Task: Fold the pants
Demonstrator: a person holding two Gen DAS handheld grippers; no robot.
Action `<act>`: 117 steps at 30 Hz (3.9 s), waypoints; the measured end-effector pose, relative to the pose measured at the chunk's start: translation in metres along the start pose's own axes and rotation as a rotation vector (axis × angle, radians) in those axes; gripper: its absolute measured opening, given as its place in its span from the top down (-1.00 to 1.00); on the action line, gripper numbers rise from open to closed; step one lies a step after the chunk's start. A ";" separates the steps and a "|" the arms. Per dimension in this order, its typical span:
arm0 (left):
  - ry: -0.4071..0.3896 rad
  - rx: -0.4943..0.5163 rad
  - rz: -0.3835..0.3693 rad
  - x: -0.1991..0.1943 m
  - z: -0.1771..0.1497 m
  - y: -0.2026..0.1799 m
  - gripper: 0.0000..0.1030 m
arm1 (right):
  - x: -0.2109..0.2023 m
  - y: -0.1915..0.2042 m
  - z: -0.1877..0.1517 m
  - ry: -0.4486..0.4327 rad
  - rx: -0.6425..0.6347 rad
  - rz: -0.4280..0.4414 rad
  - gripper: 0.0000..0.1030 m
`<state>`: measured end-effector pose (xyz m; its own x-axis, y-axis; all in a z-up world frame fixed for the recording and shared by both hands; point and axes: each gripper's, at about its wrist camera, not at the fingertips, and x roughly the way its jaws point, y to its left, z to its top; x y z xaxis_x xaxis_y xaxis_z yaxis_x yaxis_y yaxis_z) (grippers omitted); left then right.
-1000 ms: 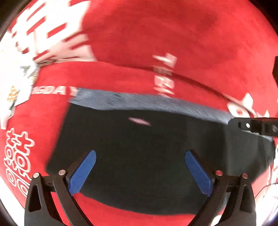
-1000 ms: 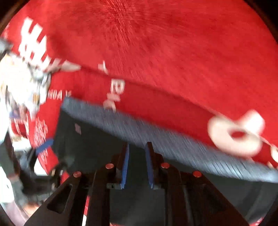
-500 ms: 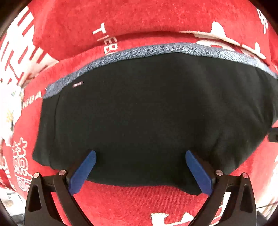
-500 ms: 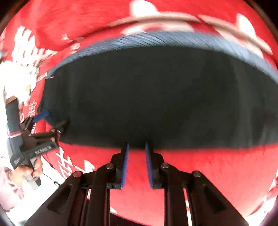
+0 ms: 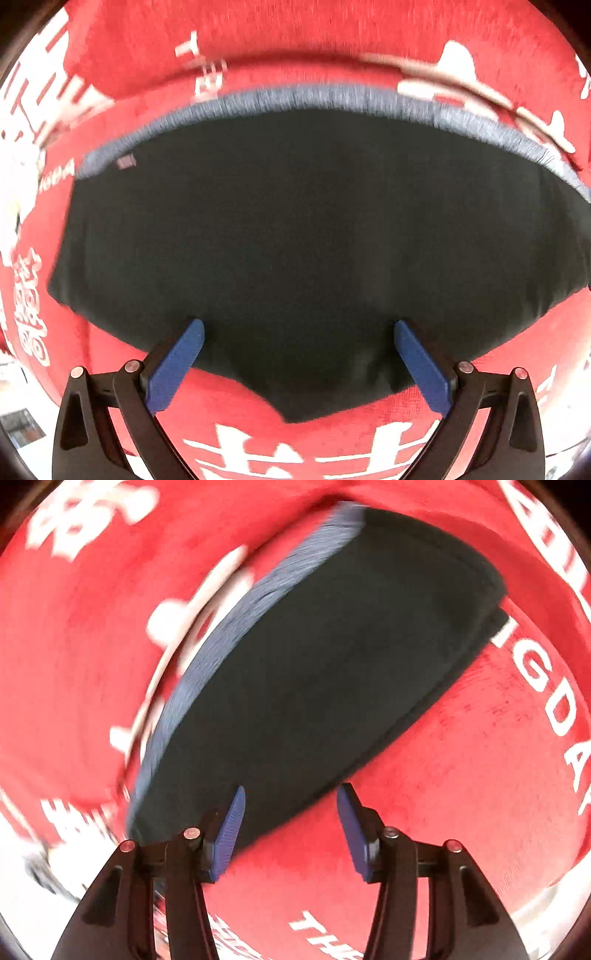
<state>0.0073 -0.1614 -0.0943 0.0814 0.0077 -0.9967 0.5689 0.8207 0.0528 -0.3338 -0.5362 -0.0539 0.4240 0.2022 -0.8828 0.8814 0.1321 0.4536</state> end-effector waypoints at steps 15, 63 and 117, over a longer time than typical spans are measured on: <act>-0.019 0.009 0.022 0.001 0.000 -0.005 -1.00 | -0.039 0.029 -0.007 -0.111 -0.159 -0.278 0.28; -0.077 0.082 0.080 -0.032 0.108 -0.227 -1.00 | -0.059 -0.012 0.066 -0.076 -0.269 -0.002 0.23; -0.021 0.195 -0.017 -0.042 0.055 -0.313 -1.00 | -0.045 -0.113 0.049 0.019 0.108 0.251 0.29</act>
<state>-0.1294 -0.4495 -0.0658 0.0867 -0.0190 -0.9961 0.7178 0.6945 0.0492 -0.4422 -0.6082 -0.0711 0.6285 0.2342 -0.7417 0.7670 -0.0286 0.6410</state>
